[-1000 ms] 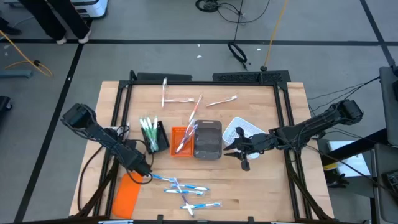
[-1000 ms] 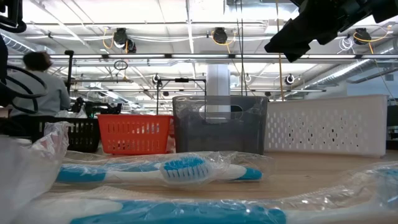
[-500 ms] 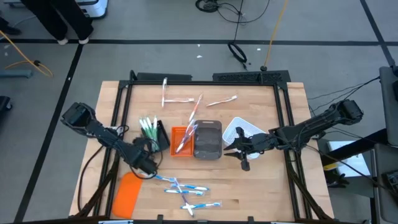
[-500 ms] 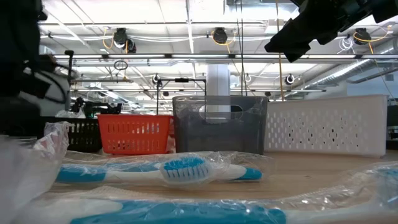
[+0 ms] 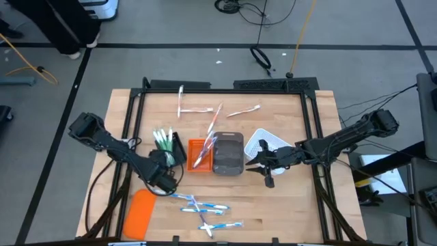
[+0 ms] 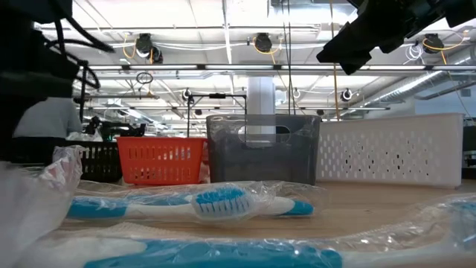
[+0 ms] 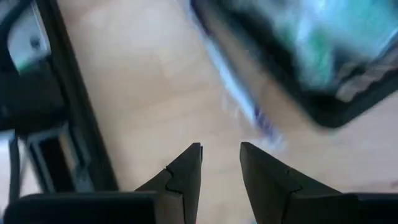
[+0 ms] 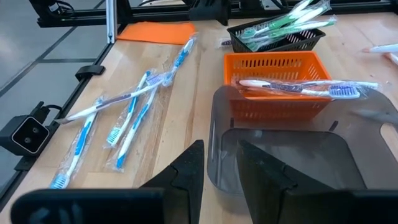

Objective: Pick & Place Toothbrushes
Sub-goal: Put the violet toothbrush into the orange bin

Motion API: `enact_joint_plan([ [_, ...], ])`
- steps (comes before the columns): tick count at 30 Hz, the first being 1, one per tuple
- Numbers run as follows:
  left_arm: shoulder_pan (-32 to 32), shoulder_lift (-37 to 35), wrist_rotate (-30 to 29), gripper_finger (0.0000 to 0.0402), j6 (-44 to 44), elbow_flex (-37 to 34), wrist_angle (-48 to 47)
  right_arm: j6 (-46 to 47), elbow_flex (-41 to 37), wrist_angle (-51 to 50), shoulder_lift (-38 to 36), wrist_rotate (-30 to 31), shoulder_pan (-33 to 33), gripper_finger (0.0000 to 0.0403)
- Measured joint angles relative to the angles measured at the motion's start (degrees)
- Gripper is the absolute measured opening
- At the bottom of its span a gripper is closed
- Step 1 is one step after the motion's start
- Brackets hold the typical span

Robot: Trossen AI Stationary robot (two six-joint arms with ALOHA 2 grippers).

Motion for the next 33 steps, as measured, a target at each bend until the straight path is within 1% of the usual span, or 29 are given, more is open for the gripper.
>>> enact_joint_plan([
  [1,0.0,0.0,-1.4,0.0118,0.0,0.0,0.0,0.0,0.0,-0.2,0.0,0.0,0.0,0.0086],
  [2,0.3,0.0,-1.5,0.0118,0.0,-0.1,0.9,0.0,0.0,-0.1,0.0,0.0,0.0,0.0086],
  [5,1.1,0.0,-0.6,0.0118,0.7,-1.0,4.9,0.1,0.0,0.0,0.0,0.0,0.0,0.0086],
  [11,1.3,0.0,-0.9,0.0118,-0.1,-4.2,8.5,0.2,0.0,-0.1,0.0,-0.1,0.0,0.0086],
  [18,1.9,-0.1,-3.1,0.0118,-2.3,-6.9,10.6,0.2,0.0,0.0,0.0,-0.1,0.0,0.0086],
  [22,2.7,-0.1,-5.7,0.0118,-1.5,-7.6,14.7,0.1,0.0,0.1,0.0,-0.1,0.0,0.0086],
  [26,4.1,-0.1,-6.7,0.0118,-0.2,-9.0,18.8,0.0,0.0,0.1,0.0,-0.1,0.0,0.0086],
  [31,5.2,-0.1,-6.8,0.0117,2.1,-9.8,20.1,0.0,0.0,0.0,0.0,-0.1,0.0,0.0086],
  [33,5.6,-0.1,-5.5,0.0117,1.9,-10.0,20.1,0.0,0.0,0.0,0.0,-0.1,0.0,0.0086],
])
